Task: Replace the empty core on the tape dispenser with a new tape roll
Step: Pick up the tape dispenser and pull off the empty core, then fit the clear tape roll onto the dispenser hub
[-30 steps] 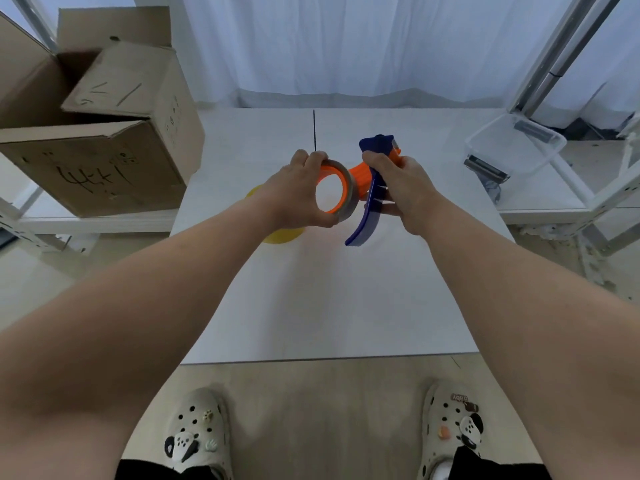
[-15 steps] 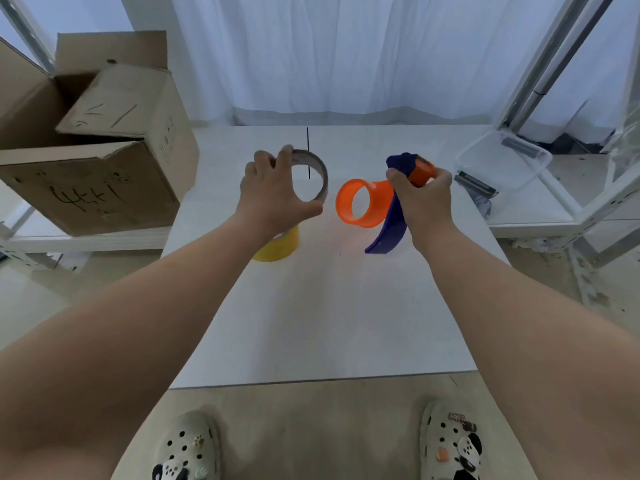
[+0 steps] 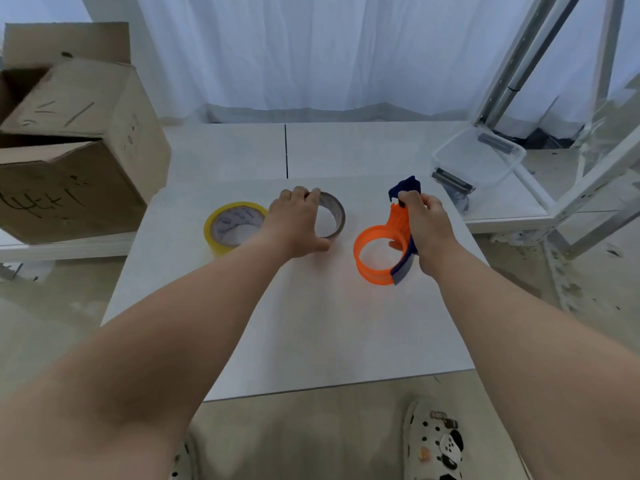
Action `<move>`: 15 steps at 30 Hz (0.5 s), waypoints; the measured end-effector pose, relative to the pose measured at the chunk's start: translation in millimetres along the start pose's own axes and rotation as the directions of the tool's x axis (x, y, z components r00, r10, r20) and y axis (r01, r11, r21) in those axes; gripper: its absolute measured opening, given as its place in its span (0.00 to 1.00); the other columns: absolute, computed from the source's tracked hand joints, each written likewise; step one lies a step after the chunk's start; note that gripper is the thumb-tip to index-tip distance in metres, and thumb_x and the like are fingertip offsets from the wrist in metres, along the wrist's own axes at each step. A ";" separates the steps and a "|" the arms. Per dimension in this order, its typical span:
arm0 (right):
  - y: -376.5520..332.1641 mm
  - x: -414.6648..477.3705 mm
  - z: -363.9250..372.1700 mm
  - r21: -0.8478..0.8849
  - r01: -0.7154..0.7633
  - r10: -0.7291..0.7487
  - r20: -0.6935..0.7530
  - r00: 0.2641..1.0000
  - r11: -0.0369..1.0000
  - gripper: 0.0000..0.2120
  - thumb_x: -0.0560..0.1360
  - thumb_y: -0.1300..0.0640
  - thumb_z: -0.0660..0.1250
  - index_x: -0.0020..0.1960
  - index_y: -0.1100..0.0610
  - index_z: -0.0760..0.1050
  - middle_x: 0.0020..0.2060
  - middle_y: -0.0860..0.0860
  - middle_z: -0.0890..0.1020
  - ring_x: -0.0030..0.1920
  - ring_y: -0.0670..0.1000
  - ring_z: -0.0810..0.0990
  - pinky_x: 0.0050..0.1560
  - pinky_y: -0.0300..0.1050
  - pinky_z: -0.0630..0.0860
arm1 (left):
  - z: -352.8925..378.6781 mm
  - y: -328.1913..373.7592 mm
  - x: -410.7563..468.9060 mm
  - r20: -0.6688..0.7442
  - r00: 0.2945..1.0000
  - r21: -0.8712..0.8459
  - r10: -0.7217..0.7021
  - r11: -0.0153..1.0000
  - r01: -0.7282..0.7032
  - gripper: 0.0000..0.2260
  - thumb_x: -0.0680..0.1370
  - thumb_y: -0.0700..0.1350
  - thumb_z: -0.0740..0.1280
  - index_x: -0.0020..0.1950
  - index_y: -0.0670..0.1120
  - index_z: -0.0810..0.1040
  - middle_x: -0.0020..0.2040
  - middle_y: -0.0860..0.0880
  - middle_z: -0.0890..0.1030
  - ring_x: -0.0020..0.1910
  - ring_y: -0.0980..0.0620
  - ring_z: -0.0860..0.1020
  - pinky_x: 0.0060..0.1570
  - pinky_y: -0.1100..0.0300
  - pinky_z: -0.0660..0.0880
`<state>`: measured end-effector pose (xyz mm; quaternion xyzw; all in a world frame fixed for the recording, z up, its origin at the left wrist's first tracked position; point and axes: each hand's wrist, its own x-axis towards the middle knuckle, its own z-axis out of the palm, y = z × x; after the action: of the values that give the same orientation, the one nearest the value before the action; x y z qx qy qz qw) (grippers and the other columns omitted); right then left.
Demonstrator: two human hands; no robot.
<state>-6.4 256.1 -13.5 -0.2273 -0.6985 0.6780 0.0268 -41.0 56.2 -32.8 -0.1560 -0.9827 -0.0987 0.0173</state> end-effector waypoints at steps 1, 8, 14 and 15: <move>1.6 1.2 -1.3 -0.012 -0.009 0.009 0.005 1.000 1.000 0.17 0.75 0.49 0.64 0.61 0.52 0.66 0.43 0.50 0.75 0.39 0.51 0.75 0.40 0.52 0.79 | 3.8 1.3 1.8 -0.002 1.000 0.000 -0.012 1.000 0.012 0.42 0.69 0.60 0.69 0.75 0.43 0.56 0.69 0.41 0.66 0.66 0.40 0.65 0.65 0.49 0.64; 9.6 5.1 5.7 -0.055 -0.063 0.067 0.081 0.994 0.997 0.25 0.73 0.45 0.66 0.63 0.61 0.71 0.39 0.51 0.76 0.35 0.52 0.76 0.37 0.48 0.79 | 20.5 -4.2 9.7 0.125 0.987 0.228 -0.098 0.971 0.067 0.27 0.78 0.61 0.58 0.70 0.44 0.69 0.77 0.40 0.55 0.74 0.41 0.59 0.72 0.47 0.52; 4.1 2.1 22.8 -0.083 -0.028 0.038 0.128 0.991 0.996 0.23 0.74 0.45 0.65 0.60 0.62 0.73 0.40 0.53 0.76 0.36 0.51 0.75 0.36 0.45 0.77 | 5.7 -6.1 1.5 -0.011 1.000 -0.026 0.019 0.999 -0.019 0.23 0.79 0.54 0.59 0.72 0.45 0.65 0.76 0.43 0.60 0.76 0.44 0.56 0.73 0.49 0.49; 2.6 1.3 25.4 -0.088 -0.020 0.033 0.139 0.990 0.996 0.23 0.74 0.45 0.65 0.59 0.62 0.73 0.41 0.54 0.76 0.36 0.51 0.75 0.36 0.45 0.77 | -1.1 -5.5 -1.4 -0.036 0.999 -0.142 0.009 0.990 -0.014 0.21 0.79 0.53 0.60 0.70 0.44 0.68 0.74 0.43 0.64 0.74 0.44 0.60 0.72 0.51 0.55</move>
<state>-15.6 232.7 -18.4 -0.1891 -0.7244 0.6617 -0.0414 -41.4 50.4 -32.8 -0.1607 -0.9718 -0.1711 0.0242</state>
